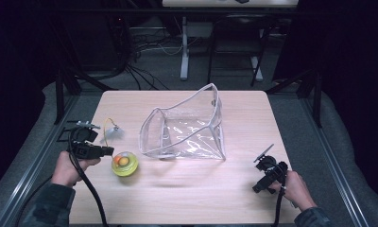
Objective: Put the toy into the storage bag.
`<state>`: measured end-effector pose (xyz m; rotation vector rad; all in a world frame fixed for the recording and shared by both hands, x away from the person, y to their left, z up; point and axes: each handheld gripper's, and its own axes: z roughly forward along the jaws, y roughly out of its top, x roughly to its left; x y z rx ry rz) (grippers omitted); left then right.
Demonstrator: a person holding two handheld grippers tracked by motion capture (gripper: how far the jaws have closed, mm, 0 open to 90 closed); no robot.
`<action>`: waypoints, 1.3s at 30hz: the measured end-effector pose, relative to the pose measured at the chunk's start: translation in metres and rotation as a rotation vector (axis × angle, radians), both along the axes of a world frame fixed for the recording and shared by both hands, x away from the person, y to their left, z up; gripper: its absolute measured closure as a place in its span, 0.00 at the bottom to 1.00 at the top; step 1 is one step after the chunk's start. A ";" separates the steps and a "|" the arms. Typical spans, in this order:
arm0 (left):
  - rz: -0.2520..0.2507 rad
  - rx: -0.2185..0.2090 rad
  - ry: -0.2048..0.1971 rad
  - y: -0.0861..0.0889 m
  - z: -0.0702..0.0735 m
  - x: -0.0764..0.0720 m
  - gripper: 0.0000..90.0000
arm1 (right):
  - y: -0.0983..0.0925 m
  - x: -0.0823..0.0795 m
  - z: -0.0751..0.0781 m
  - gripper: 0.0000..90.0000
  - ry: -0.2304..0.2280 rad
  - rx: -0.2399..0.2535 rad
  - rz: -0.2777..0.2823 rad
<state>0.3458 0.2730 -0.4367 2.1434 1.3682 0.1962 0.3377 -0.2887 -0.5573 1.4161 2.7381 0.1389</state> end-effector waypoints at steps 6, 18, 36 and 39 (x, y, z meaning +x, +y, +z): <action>-0.012 0.013 -0.003 0.000 0.001 0.000 0.98 | 0.000 0.000 0.000 0.00 0.001 0.000 -0.001; -0.039 0.037 -0.012 -0.002 0.007 0.001 0.98 | 0.000 0.000 0.000 0.00 0.003 -0.007 0.000; -0.023 0.093 -0.018 0.015 0.030 0.017 0.98 | 0.000 0.000 0.000 0.00 0.004 -0.008 0.000; -0.012 0.098 -0.012 0.022 0.032 0.022 0.98 | 0.000 0.000 0.000 0.00 0.004 -0.008 -0.001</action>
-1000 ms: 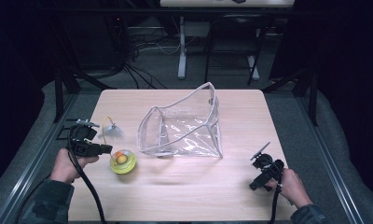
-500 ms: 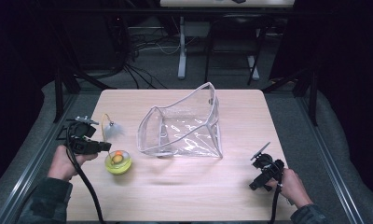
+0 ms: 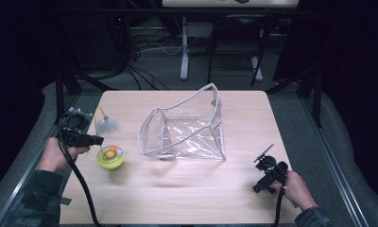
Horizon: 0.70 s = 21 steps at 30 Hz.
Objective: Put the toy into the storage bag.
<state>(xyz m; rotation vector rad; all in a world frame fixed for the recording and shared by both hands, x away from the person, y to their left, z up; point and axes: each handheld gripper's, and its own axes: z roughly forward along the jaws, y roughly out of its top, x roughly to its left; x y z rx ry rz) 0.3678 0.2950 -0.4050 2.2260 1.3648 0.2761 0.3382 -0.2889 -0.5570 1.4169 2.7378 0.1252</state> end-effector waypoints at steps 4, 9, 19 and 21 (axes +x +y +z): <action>0.007 0.010 0.003 0.005 0.003 0.005 0.98 | 0.000 0.000 0.000 0.00 0.000 0.000 0.000; 0.015 0.020 0.009 0.010 0.007 0.009 0.98 | 0.000 0.000 0.000 0.00 0.001 -0.001 -0.001; 0.017 0.057 0.061 0.016 0.014 0.027 0.98 | 0.000 0.000 0.000 0.00 0.001 -0.004 0.001; 0.015 0.066 0.068 0.016 0.016 0.029 0.98 | 0.000 0.000 0.000 0.00 0.001 -0.005 0.001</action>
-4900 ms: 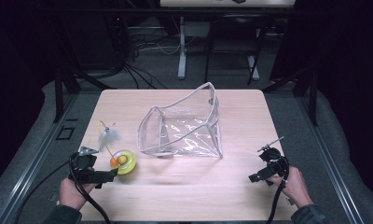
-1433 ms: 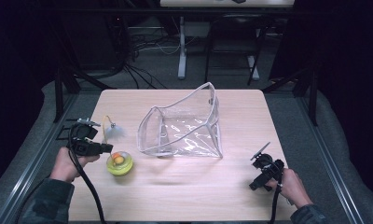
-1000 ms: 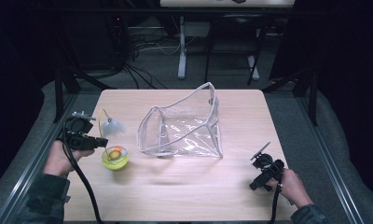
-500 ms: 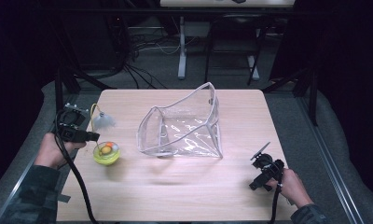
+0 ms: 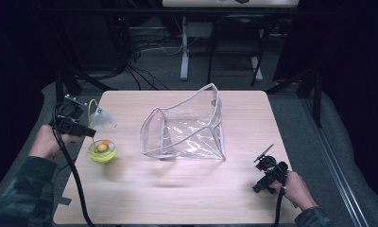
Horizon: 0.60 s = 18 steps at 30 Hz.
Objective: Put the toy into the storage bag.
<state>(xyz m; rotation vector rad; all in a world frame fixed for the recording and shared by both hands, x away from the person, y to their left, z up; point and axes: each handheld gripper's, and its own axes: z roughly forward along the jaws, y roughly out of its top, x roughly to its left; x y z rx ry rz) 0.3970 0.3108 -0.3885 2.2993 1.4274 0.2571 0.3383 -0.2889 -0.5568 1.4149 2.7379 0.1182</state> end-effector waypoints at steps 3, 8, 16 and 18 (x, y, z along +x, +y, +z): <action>-0.005 0.007 0.005 0.000 0.003 0.002 0.98 | 0.000 0.000 0.000 0.00 -0.001 -0.002 0.006; -0.017 0.025 0.017 0.000 0.011 0.007 0.98 | 0.000 0.000 0.000 0.00 0.000 -0.001 0.001; -0.039 0.046 0.023 -0.003 0.024 0.011 0.98 | 0.000 0.000 0.000 0.00 0.001 -0.002 0.002; -0.039 0.053 0.026 -0.003 0.027 0.013 0.98 | 0.000 0.000 0.000 0.00 0.000 -0.001 0.001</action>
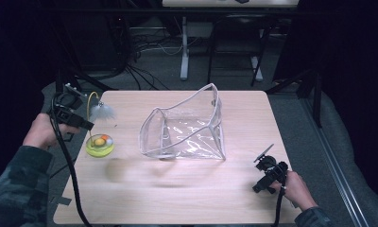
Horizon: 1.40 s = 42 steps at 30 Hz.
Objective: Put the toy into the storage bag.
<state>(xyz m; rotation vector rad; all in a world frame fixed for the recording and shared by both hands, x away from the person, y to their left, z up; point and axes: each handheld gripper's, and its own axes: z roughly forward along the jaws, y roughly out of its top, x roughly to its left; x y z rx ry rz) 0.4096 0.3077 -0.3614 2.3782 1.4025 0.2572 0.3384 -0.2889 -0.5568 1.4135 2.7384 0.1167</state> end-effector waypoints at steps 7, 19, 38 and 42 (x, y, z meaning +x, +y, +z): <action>0.001 0.013 -0.007 -0.001 0.014 0.007 0.98 | 0.000 0.000 0.000 0.00 0.001 -0.001 0.001; 0.000 0.045 -0.021 -0.004 0.034 0.017 0.98 | 0.000 0.000 0.000 0.00 0.001 -0.001 0.002; -0.015 0.084 -0.058 -0.021 0.067 0.034 0.98 | 0.000 0.000 0.000 0.00 0.001 0.000 0.002; -0.025 0.089 -0.067 -0.026 0.074 0.037 0.98 | 0.000 0.000 0.000 0.00 0.001 0.000 0.002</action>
